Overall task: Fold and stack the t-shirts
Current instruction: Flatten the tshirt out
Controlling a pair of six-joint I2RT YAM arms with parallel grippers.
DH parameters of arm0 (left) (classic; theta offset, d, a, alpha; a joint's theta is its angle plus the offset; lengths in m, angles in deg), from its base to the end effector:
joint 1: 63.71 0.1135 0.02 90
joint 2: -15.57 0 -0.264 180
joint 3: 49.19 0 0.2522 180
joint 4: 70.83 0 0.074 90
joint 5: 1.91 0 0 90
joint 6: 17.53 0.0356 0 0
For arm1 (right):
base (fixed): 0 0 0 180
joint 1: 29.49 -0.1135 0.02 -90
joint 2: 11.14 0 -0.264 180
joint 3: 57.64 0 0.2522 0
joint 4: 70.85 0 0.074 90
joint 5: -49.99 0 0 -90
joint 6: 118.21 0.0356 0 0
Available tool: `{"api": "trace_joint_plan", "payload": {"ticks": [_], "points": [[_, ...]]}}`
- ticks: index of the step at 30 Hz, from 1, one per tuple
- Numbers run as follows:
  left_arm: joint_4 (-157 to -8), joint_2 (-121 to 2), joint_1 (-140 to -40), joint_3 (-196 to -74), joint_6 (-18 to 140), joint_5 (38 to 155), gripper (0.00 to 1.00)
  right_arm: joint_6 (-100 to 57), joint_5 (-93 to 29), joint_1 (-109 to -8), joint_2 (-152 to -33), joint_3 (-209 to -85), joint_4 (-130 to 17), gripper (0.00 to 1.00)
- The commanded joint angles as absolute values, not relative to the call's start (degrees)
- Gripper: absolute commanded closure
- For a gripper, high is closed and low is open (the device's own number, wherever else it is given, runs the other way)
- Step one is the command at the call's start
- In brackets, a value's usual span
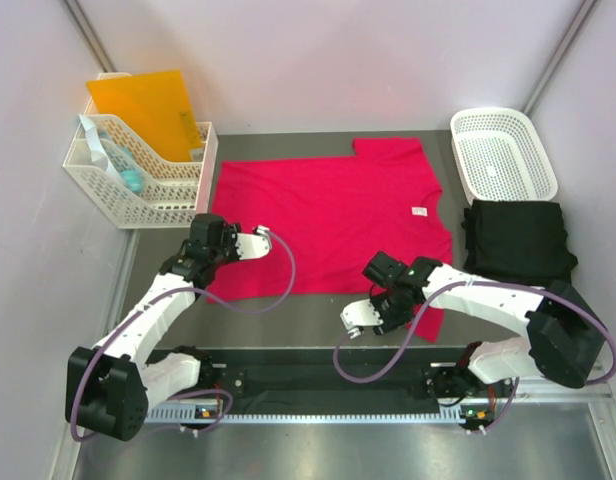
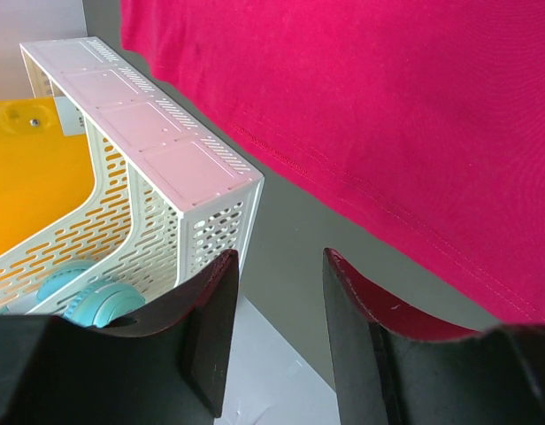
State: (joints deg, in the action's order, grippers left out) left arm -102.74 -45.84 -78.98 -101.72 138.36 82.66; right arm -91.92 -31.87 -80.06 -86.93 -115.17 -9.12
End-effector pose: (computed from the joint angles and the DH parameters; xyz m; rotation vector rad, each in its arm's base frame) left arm 0.2186 -0.0562 0.2349 1.4861 1.8133 0.5594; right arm 0.1318 0.1683 0.1828 -2.4852 1.5834 0.1788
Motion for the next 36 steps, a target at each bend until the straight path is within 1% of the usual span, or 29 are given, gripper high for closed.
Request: {"api": "trace_joint_plan", "payload": {"ticks": [1, 6, 10, 18, 21, 22, 24, 28, 29, 33, 36], "points": [[-100.41, -46.22, -79.18, -101.01, 137.33, 83.08, 0.52, -93.51, -34.74, -80.2, -84.62, -115.09, -9.89, 0.59], [-100.15, -46.92, -79.18, -101.36, 137.42, 82.74, 0.52, -94.83, -36.67, -80.12, -83.48, -114.38, -9.19, 0.56], [-100.06, -47.1, -79.18, -101.45, 137.24, 82.82, 0.52, -95.45, -37.81, -80.12, -83.83, -114.3, -8.83, 0.61], [-100.06, -46.74, -79.18, -101.19, 137.07, 82.56, 0.52, -96.42, -39.48, -79.85, -83.83, -112.71, -9.1, 0.67], [-100.06, -46.39, -79.18, -100.92, 137.07, 82.64, 0.52, -96.59, -39.84, -79.5, -83.92, -112.36, -9.27, 0.75], [-100.06, -46.39, -79.18, -100.92, 137.07, 82.65, 0.52, -96.59, -39.84, -79.41, -83.92, -112.45, -9.45, 0.8], [-99.97, -46.22, -79.18, -100.75, 137.07, 82.82, 0.52, -96.68, -41.33, -79.24, -84.09, -112.54, -9.97, 0.84], [-100.06, -46.04, -79.18, -100.57, 136.8, 82.91, 0.52, -96.86, -42.74, -78.89, -84.18, -113.06, -10.59, 0.98], [-100.06, -45.95, -79.18, -100.48, 136.89, 82.91, 0.52, -96.94, -42.83, -78.71, -84.18, -113.32, -10.51, 1.0], [-99.89, -45.78, -79.18, -100.04, 136.8, 83.0, 0.52, -96.16, -40.46, -78.53, -84.88, -116.22, -7.44, 1.0], [-99.97, -45.69, -79.18, -99.87, 136.8, 83.17, 0.52, -94.58, -35.89, -78.36, -85.94, -120.08, -3.92, 1.0]]}}
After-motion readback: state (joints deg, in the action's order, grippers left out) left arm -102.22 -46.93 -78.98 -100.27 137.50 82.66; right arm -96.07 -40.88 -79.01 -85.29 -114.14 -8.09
